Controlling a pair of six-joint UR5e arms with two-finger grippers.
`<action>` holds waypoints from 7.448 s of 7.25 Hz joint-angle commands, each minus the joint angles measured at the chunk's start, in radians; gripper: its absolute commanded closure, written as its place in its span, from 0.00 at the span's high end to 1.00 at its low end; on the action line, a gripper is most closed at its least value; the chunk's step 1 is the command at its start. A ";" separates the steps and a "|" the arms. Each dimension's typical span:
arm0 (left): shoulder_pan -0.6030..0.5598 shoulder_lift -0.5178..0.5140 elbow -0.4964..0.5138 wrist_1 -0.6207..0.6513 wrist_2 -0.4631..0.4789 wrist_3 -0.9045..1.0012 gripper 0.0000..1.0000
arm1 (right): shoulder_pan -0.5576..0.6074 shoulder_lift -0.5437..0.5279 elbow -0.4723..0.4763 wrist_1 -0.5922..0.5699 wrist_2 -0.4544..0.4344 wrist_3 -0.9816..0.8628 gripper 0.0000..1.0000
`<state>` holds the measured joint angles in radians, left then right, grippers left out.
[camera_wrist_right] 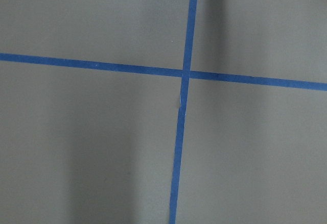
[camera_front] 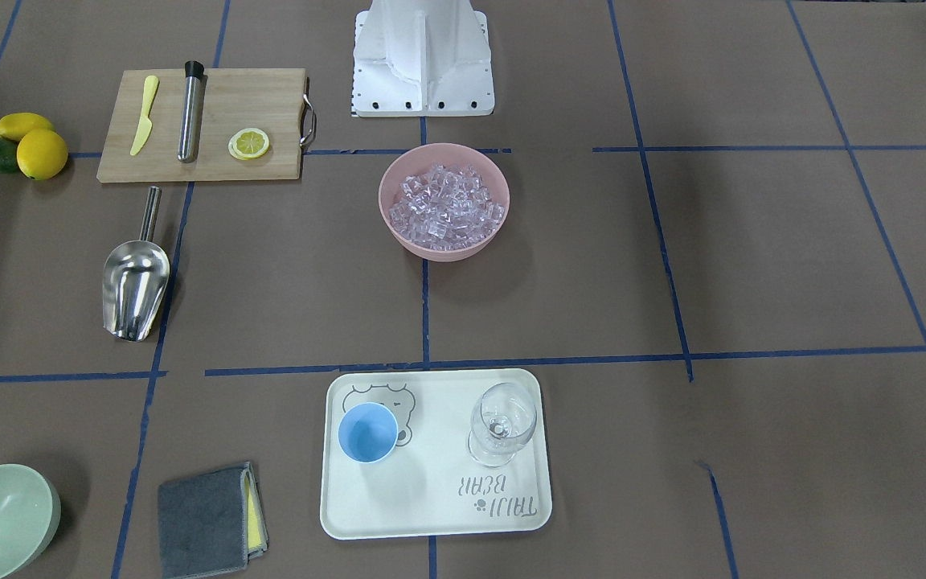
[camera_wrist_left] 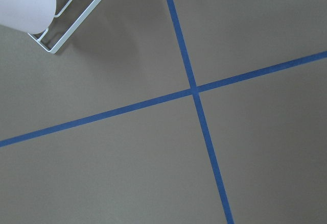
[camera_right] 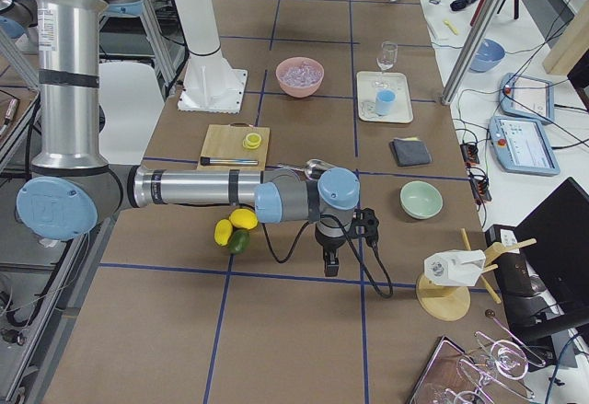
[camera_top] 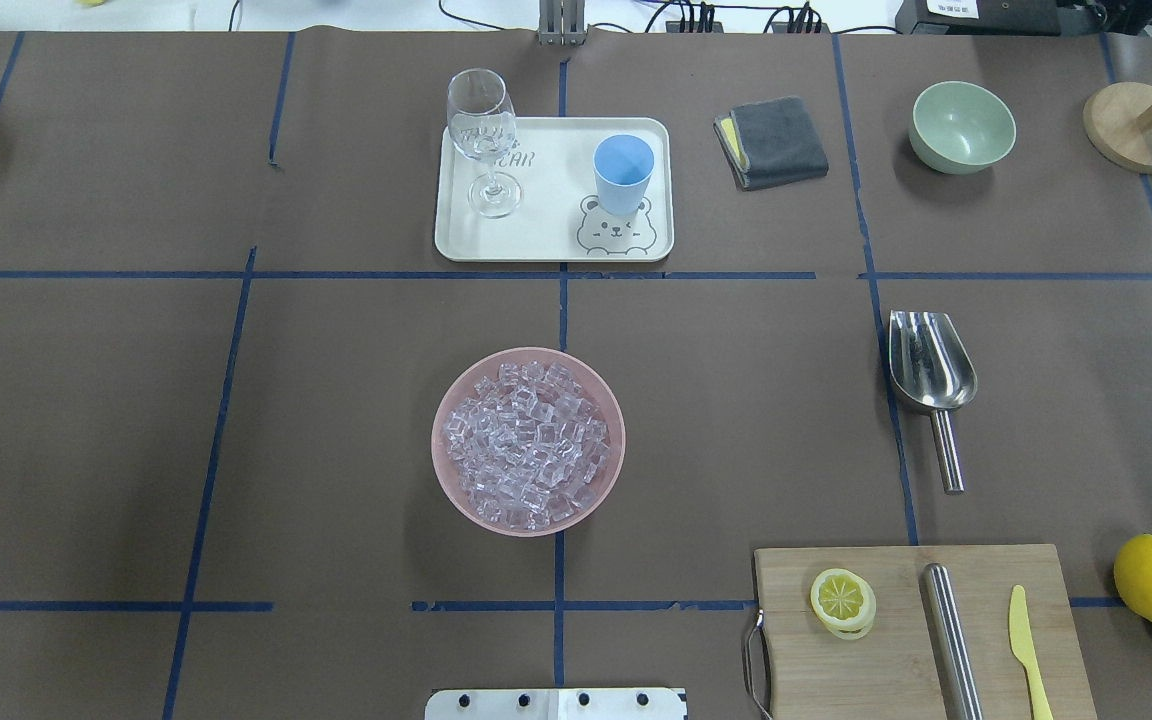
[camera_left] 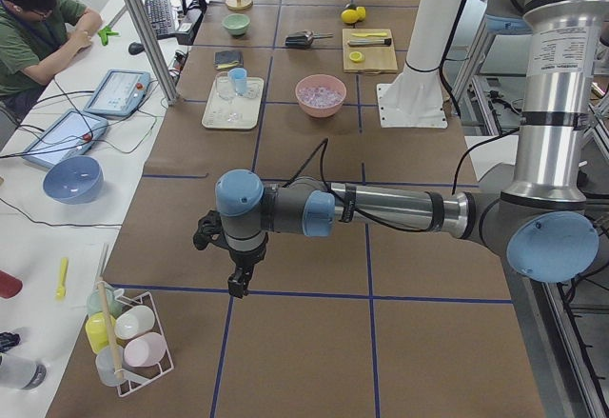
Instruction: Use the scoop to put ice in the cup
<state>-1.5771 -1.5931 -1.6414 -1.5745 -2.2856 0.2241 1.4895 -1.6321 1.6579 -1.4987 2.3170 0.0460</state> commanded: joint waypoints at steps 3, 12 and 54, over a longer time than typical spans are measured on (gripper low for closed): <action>0.000 -0.002 -0.026 -0.002 0.000 0.000 1.00 | 0.000 0.002 0.023 0.002 -0.008 0.006 1.00; 0.077 -0.028 -0.026 -0.242 0.000 -0.008 1.00 | -0.005 0.028 0.052 0.058 0.015 0.018 1.00; 1.106 -0.344 0.101 -1.049 0.298 -0.101 1.00 | -0.874 -0.035 0.283 0.345 -0.331 0.991 0.36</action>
<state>-0.4709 -1.9374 -1.5402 -2.6231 -1.9876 0.1234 0.6196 -1.6753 1.9412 -1.1539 1.9843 1.0292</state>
